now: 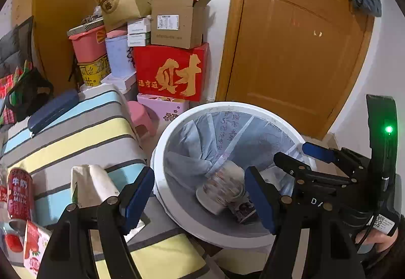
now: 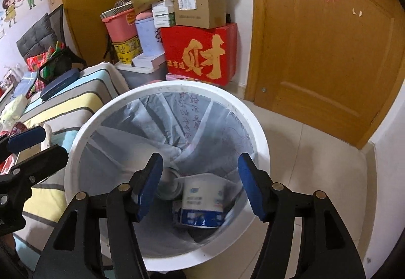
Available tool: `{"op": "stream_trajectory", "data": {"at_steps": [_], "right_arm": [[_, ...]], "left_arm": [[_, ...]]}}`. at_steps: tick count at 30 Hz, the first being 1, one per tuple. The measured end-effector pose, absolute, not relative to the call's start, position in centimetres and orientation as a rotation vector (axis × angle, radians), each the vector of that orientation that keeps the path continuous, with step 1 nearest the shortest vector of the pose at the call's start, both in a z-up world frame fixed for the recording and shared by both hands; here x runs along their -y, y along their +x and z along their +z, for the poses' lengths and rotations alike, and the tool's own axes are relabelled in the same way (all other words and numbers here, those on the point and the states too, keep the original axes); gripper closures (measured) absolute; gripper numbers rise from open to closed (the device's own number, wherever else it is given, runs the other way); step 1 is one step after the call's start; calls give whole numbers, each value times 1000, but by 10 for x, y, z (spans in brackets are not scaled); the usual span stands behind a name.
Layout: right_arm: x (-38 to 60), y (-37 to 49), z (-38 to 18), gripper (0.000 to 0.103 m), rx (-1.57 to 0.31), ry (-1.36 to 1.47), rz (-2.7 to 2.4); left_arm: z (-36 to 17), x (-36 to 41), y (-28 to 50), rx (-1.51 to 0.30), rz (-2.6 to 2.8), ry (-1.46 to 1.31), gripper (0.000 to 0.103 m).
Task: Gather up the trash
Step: 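Withdraw both tools from the bin back over the table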
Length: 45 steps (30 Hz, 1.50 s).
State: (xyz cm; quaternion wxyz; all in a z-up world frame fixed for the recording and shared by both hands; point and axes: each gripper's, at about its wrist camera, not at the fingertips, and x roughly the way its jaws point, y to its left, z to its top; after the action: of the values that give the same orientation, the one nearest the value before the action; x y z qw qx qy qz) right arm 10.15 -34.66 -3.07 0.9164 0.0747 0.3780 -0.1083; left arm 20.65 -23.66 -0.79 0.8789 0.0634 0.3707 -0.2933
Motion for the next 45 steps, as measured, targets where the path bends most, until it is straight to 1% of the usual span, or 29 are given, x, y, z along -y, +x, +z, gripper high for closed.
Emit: {"op": "stream_trajectory", "data": {"at_steps": [8,24,33,45], "right_arm": [[338,94,-18,40,-733,154,-218],[302,87,0,40,-661,143,-156],[266,83,6,40,-621,118,-70],[218,91,3,40,-630,84,31]], "left_arm": [[6,220,194,-737,-600,102,30],[29,153,166,-687,-505,61,30],[36,93,149,-643,-404,11,30],[32,5,138,-643,-257,-65,30]]}}
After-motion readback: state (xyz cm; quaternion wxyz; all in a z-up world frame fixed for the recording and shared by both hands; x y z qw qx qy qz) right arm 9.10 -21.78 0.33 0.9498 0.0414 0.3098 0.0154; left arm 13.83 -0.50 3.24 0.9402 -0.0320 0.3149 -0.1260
